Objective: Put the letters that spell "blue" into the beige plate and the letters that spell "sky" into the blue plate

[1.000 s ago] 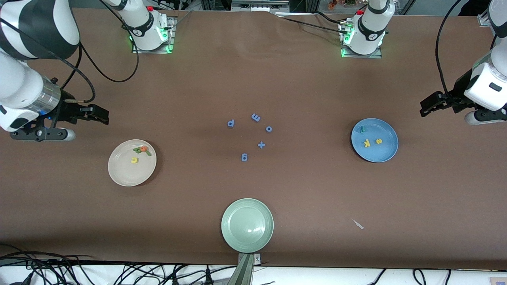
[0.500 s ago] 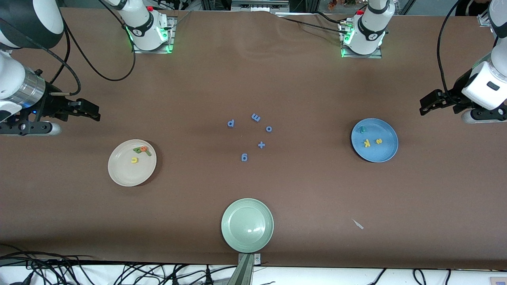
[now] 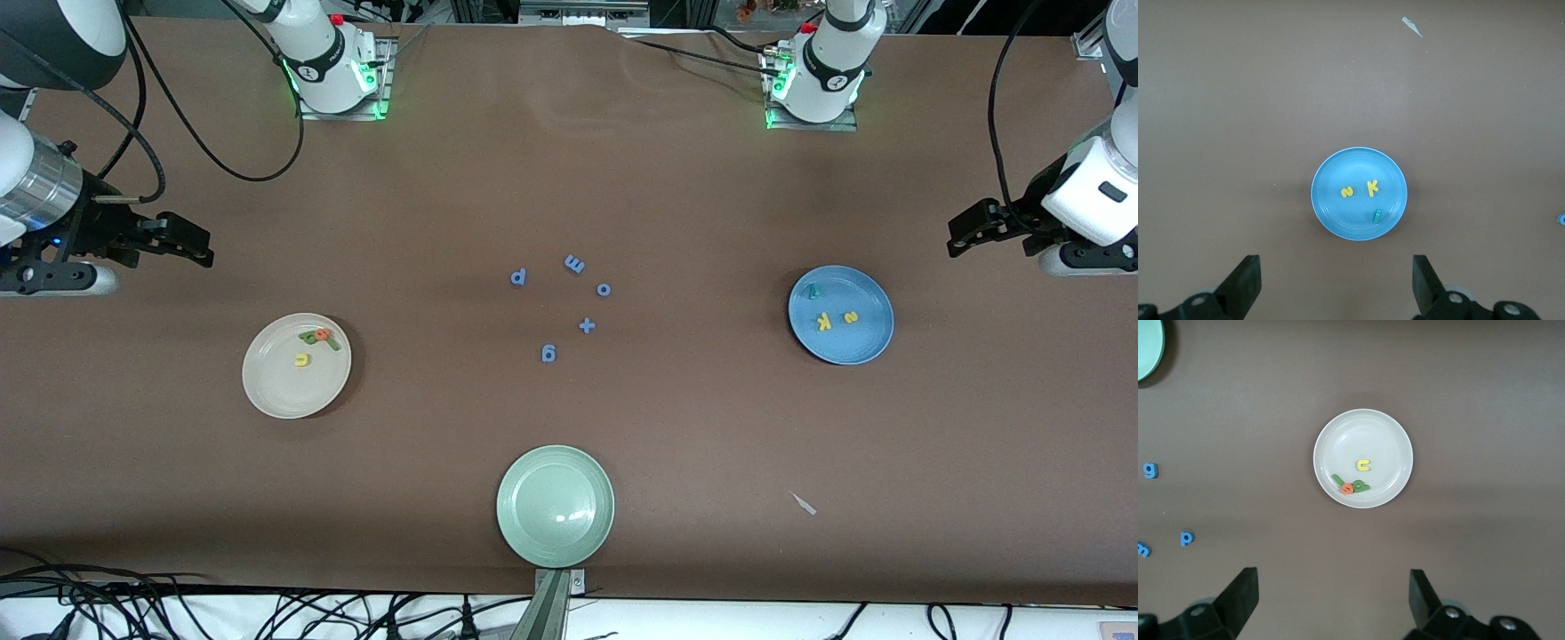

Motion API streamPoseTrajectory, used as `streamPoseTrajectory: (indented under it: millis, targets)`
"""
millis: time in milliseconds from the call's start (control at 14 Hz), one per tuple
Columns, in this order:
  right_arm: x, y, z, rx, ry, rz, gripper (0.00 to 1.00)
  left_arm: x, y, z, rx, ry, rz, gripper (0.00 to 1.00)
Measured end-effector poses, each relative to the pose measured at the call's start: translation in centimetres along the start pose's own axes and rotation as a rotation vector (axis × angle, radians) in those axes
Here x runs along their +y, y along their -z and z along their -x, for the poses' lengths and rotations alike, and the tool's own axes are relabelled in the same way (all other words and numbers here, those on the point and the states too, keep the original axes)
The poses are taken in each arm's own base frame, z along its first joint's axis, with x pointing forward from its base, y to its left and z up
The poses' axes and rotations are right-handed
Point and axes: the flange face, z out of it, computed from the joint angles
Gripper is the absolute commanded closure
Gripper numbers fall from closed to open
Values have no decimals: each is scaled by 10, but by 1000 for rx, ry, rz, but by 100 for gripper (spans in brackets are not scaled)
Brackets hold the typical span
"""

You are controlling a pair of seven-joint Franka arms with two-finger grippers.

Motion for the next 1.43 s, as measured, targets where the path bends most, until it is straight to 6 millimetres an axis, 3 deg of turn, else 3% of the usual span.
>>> streamPoseTrajectory:
  millis: [1429]
  targets:
    - [24, 4, -2, 16, -36, 41, 0, 1, -3, 4, -35, -11, -1, 0]
